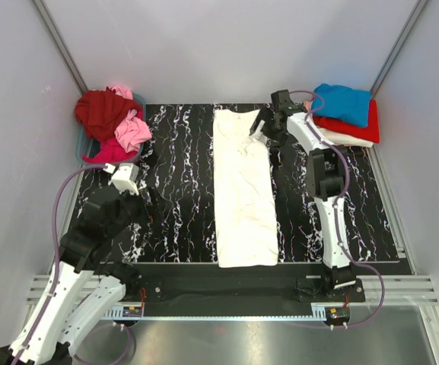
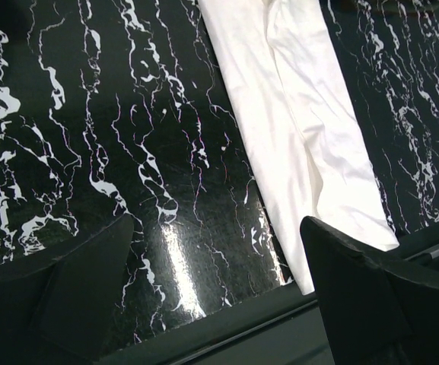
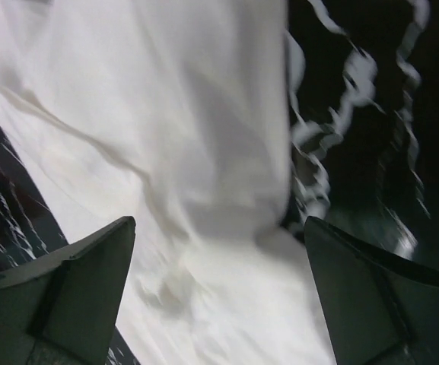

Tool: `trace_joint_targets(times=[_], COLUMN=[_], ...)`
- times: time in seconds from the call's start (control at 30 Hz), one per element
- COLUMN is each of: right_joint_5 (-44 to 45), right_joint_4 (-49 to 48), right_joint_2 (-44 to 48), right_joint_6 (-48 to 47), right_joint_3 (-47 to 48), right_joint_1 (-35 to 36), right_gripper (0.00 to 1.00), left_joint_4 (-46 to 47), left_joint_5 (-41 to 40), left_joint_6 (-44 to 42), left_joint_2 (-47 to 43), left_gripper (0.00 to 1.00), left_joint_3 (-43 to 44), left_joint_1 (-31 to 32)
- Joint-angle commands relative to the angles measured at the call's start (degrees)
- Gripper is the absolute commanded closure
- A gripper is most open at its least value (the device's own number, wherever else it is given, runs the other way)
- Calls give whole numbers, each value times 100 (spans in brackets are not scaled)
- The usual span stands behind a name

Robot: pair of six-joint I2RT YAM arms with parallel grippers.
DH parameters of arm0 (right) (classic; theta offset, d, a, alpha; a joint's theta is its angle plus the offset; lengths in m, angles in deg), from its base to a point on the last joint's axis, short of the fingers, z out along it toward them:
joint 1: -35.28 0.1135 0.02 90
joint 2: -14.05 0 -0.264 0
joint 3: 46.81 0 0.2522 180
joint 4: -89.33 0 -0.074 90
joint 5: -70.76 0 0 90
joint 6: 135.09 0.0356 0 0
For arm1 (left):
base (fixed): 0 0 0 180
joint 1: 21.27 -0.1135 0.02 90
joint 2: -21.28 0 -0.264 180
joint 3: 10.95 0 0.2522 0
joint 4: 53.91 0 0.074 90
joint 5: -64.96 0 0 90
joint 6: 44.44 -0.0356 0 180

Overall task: Fold and stack the t-shirts
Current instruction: Fold the tshirt

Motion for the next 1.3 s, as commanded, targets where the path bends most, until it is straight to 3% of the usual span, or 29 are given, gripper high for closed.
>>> trace_joint_targets(times=[0.0,0.17,0.3,0.43,0.53,0.67,0.83,0.93,0.97,1.27], right_joint_5=[961,1035,736,1051,903,709,745,709,709,780], right_joint_4=[288,-352,-458,-379,-450,-257,139,69,25,-10], right_joint_2=[1622,4091,5551,7133,8011,8796,9376,9482,9448,8832], right_joint_6=[-382,338,593,1067,1568,1938,2289,2536,2562,3002], right_joint_3=[-1130,-4464,-6254,-7564,-8889,-9595,-10132,-10344,-10344,-10221], right_joint_1=[17,43,341,1307,1704,1889,2388,2574,2618,3383], right_gripper=[0,0,0,0,7,27,30,35,41,48], left_joint_4=[233,38,572,1092,1593,1919,2226,2376,2402,2727], left_joint_5=[131,-353,-98,-334,-614,-1291,-1618,-1741,-1785,-1812], left_joint_6=[19,791,1600,2451,2900,3297,3596,3772,3807,4106], left_joint_2=[293,680,672,759,1179,2050,3105,3414,3475,3783], left_gripper=[1,1,3,4,4,4,4,4,5,6], left_joint_3=[31,50,-722,-1303,-1489,-1331,-1120,-1137,-1172,-1339], left_joint_1=[55,266,625,1598,2441,3428,4044,4168,4177,4291])
